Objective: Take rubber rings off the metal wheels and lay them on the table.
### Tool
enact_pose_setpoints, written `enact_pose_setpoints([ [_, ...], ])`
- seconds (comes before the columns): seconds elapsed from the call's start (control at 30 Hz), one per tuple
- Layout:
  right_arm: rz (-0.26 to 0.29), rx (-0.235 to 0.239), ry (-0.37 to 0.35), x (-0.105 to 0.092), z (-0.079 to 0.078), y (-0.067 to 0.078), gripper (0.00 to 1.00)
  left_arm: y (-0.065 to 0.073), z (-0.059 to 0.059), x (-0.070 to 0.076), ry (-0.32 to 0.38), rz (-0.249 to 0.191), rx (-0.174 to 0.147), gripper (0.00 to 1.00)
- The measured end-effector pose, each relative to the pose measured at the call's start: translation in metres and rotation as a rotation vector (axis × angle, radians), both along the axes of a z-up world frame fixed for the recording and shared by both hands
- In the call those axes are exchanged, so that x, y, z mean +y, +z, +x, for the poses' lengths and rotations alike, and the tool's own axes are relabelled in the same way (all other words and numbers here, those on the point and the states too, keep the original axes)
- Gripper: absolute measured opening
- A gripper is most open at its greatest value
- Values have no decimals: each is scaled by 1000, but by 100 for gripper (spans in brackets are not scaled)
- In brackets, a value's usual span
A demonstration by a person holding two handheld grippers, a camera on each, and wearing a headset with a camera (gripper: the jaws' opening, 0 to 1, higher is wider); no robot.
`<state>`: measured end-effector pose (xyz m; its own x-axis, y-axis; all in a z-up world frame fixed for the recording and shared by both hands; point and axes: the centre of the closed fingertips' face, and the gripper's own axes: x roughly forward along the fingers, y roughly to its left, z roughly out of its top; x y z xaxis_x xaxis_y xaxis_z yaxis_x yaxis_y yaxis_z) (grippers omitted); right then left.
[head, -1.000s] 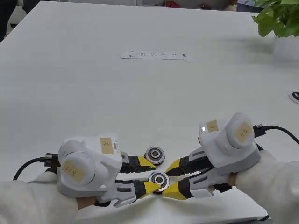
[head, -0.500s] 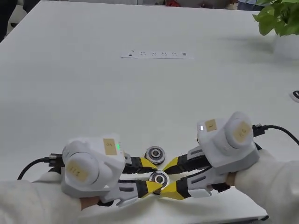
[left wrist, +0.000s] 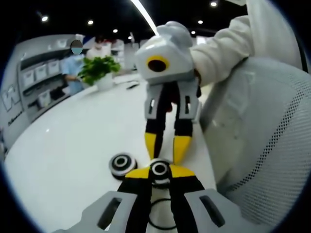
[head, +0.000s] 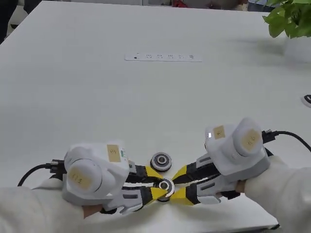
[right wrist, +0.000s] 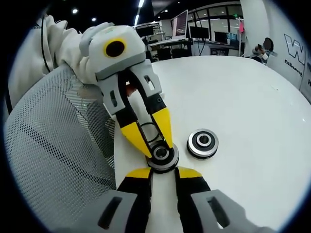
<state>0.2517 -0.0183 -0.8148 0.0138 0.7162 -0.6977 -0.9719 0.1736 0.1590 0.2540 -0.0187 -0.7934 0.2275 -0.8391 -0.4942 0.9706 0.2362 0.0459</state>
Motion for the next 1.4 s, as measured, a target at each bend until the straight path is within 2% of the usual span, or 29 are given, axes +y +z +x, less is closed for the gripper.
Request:
enact_pose_setpoints([
  [0.1,-7,-3,3,-1,-1,0,12,0,0,1,5,-4,4,14],
  [0.27,-13,-2,2,-1,0,0,11,0,0,0,12,-13,12,14],
  [0.4,-17,10,-13,-3,0,-1,3,0,1,1,11,-12,7,14],
  [0.57,-15,28,-39,-3,1,-1,2,0,1,1,11,-11,2,14],
  [0.67,22,122,-127,-2,3,-1,2,0,1,2,17,-18,4,14],
  [0.73,31,169,-164,-3,3,-1,1,0,1,2,16,-20,3,14],
  [0.77,33,171,-165,-4,4,0,1,0,1,2,16,-20,2,14],
  [1.03,66,379,-344,-6,5,-1,0,0,1,2,14,-21,-1,14],
  [1.2,81,432,-380,-7,6,-1,0,1,1,2,14,-23,-1,14],
  [1.4,91,458,-395,-8,5,0,0,1,1,2,14,-24,-1,14],
])
